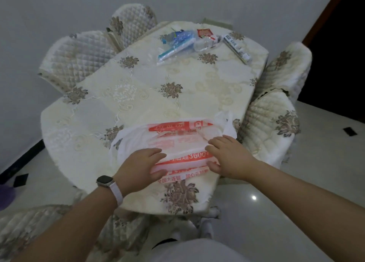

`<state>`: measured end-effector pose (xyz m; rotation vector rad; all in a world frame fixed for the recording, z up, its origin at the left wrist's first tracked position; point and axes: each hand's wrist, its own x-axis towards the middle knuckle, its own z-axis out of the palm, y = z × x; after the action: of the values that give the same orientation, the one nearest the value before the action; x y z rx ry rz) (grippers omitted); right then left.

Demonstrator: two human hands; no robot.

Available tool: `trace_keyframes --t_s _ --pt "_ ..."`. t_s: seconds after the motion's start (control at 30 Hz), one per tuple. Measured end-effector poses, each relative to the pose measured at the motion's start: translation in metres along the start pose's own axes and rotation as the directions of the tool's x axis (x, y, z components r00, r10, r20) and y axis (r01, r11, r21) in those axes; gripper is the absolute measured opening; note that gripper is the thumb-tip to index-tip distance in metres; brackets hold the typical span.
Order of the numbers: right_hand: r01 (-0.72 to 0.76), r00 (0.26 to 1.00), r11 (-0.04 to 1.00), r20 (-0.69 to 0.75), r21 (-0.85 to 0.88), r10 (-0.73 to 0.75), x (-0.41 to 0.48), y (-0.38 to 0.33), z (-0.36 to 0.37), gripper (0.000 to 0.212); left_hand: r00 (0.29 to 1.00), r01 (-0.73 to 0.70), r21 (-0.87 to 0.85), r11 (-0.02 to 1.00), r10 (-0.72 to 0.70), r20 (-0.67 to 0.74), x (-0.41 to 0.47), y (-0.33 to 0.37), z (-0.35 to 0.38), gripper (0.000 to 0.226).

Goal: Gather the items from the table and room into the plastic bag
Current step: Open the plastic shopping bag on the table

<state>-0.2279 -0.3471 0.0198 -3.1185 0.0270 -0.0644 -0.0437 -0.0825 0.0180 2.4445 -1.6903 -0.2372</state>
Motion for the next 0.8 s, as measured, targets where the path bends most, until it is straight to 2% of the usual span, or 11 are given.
trace_keyframes --t_s 0.1,0.33,0.5,0.67,0.8 --pt "-0.115 0.989 0.993 -0.092 0.006 0.115 -0.013 -0.009 -0.007 0.047 0.997 -0.062 -0.043 0.997 0.061 -0.04 0.014 0.011 -0.002 0.059" --pt "-0.333 0.927 0.941 -0.164 0.056 0.337 -0.059 -0.009 -0.02 0.048 0.976 -0.209 -0.071 0.975 0.203 -0.081 0.052 0.067 -0.009 0.056" --pt "-0.424 0.851 0.902 -0.301 0.087 0.429 -0.11 0.015 -0.032 0.042 0.934 -0.343 0.054 0.938 0.347 -0.09 0.084 0.128 -0.01 0.046" --pt "-0.506 0.81 0.858 -0.294 0.091 0.508 -0.179 0.071 -0.045 0.045 0.901 -0.4 0.155 0.904 0.418 -0.118 0.125 0.221 -0.007 0.042" --pt "-0.576 0.743 0.812 -0.351 0.098 0.57 -0.261 0.126 -0.061 0.041 0.846 -0.473 0.245 0.846 0.514 -0.143 0.166 0.312 -0.005 0.041"
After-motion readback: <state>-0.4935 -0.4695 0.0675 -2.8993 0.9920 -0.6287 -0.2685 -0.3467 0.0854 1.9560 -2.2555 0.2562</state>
